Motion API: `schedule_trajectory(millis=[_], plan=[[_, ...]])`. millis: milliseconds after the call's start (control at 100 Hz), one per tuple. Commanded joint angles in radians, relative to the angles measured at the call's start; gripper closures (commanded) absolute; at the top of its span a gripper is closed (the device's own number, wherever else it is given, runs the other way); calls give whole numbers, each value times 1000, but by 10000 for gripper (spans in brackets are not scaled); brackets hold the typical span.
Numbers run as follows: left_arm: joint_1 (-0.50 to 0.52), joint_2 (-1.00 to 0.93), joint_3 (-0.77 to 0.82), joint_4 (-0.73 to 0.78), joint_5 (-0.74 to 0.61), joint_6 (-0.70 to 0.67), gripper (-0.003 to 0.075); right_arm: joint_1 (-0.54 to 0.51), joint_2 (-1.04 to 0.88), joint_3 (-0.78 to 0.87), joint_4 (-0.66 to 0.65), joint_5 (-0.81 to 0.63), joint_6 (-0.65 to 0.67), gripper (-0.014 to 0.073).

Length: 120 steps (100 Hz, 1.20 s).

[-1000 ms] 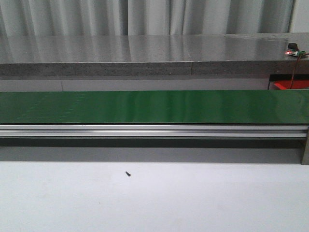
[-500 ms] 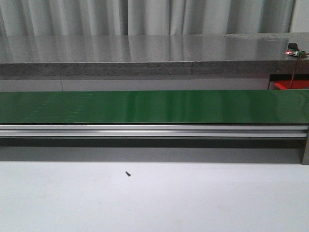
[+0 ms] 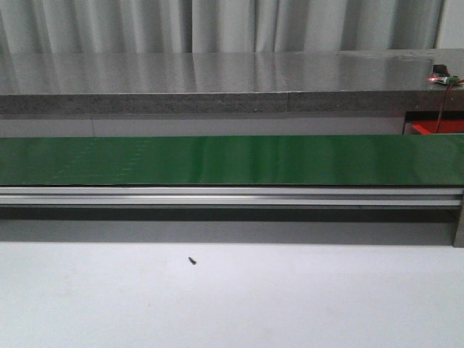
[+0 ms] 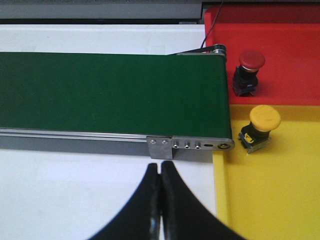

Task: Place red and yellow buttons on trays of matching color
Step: 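Lower the left gripper onto a yellow button and grasp it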

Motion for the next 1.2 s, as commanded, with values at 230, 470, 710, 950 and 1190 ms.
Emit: schedule_trajectory(millis=[230, 470, 710, 950, 1190], plan=[[2, 75, -102, 1, -57, -9, 206, 3, -1, -27, 11, -70, -7, 662], [2, 126, -105, 4, -124, 0, 206, 3, -1, -27, 11, -70, -7, 662], [2, 156, -105, 4, -161, 14, 206, 3, -1, -27, 11, -70, -7, 662], [2, 156, -105, 4, -193, 17, 266, 3, -1, -27, 11, -70, -7, 662], [2, 156, -105, 4, -193, 17, 493, 3, -1, -27, 11, -70, -7, 662]])
